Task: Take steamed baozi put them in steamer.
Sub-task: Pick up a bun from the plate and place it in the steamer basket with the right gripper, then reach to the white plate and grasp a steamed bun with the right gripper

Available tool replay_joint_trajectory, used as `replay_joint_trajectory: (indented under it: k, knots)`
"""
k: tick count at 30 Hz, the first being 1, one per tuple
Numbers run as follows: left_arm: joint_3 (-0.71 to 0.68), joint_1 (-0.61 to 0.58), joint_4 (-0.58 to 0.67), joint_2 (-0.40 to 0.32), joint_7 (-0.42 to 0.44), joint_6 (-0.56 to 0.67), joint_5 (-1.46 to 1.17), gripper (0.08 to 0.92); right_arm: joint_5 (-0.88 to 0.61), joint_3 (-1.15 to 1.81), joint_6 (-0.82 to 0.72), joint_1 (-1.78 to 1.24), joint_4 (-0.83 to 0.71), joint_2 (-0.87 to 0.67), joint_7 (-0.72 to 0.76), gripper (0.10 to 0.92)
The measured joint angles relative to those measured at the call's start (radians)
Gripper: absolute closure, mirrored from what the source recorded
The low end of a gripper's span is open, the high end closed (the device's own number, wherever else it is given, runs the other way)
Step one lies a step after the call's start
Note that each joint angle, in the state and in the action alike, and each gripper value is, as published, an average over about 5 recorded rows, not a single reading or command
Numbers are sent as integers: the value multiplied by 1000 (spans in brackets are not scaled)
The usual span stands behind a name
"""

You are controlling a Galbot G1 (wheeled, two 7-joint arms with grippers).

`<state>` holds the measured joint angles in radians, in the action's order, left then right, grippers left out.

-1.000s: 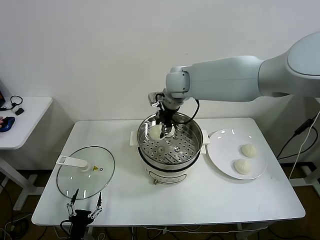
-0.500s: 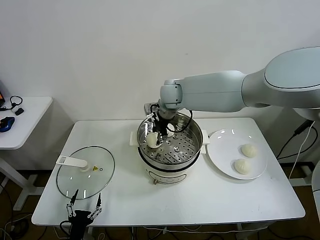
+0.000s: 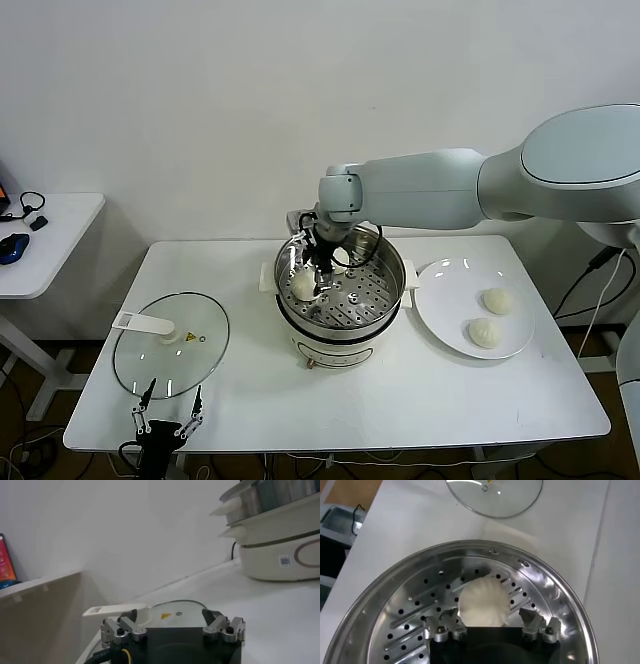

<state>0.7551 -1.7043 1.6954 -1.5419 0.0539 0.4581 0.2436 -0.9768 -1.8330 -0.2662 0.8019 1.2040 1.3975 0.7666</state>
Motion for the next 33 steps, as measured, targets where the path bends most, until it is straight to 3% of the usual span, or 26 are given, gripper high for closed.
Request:
replay_joint_trajectory:
  k: [14, 33]
  knots:
    - [-1, -15, 14, 4, -1, 2, 13, 177, 22, -99, 94, 149, 86, -152, 132, 203]
    - [-1, -19, 25, -9, -4, 0, 17, 177, 279, -182, 304, 127, 40, -494, 288, 203]
